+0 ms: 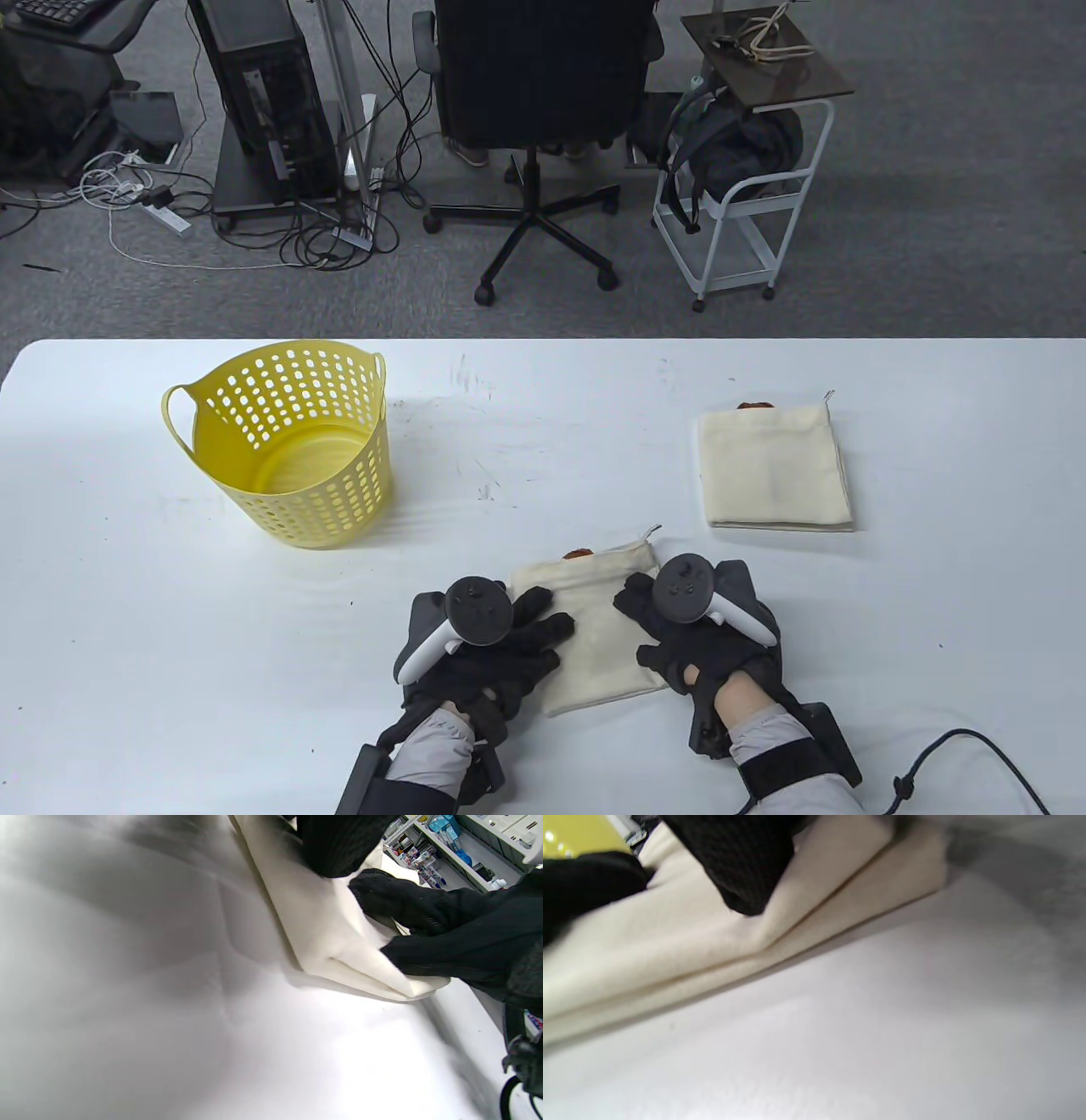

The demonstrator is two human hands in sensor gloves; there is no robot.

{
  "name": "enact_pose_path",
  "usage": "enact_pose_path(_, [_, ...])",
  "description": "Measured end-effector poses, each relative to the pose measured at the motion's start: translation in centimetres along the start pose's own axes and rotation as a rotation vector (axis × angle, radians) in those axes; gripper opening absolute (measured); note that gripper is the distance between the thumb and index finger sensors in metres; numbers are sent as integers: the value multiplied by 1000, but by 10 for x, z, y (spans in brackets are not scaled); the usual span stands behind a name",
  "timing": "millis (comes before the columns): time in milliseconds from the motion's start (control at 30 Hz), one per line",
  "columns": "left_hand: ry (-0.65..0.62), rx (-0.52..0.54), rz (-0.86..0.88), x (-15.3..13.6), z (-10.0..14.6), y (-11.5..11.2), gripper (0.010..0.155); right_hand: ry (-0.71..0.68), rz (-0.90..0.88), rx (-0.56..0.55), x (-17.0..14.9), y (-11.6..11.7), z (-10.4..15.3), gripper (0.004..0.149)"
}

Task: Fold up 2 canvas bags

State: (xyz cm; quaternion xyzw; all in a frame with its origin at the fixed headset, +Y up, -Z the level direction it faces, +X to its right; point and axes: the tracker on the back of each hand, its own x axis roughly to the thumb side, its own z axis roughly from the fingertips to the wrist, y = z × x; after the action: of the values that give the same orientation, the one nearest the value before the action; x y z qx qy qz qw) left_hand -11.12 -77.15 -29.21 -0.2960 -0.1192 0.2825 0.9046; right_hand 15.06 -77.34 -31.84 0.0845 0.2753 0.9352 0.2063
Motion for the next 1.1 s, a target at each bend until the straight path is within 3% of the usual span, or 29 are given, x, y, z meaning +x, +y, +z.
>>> enact_pose_path(200, [37, 34, -183, 11, -1, -6, 64, -47, -25, 89, -1, 2, -4, 72])
enact_pose_path(333, [36, 16, -220, 14, -3, -9, 65, -62, -20, 49, -1, 3, -3, 72])
enact_pose_path(467, [59, 20, -241, 14, -3, -9, 74, -41, 91, -97, 4, 3, 2, 73])
enact_pose_path(567, [76, 36, -265, 14, -2, -11, 80, 127, 214, -292, 6, 0, 10, 76])
enact_pose_path(700, [84, 48, -291, 14, -2, -11, 83, 122, 250, -343, 11, 0, 14, 70])
enact_pose_path(867, [77, 38, -272, 11, -1, -7, 83, 76, 59, -291, 3, -7, 19, 75])
enact_pose_path(967, [73, 34, -261, 10, -1, -6, 84, 42, -122, -286, -1, -12, 20, 80])
enact_pose_path(1100, [55, 13, -220, 4, 1, -2, 87, 38, -430, -178, -11, -9, 17, 89])
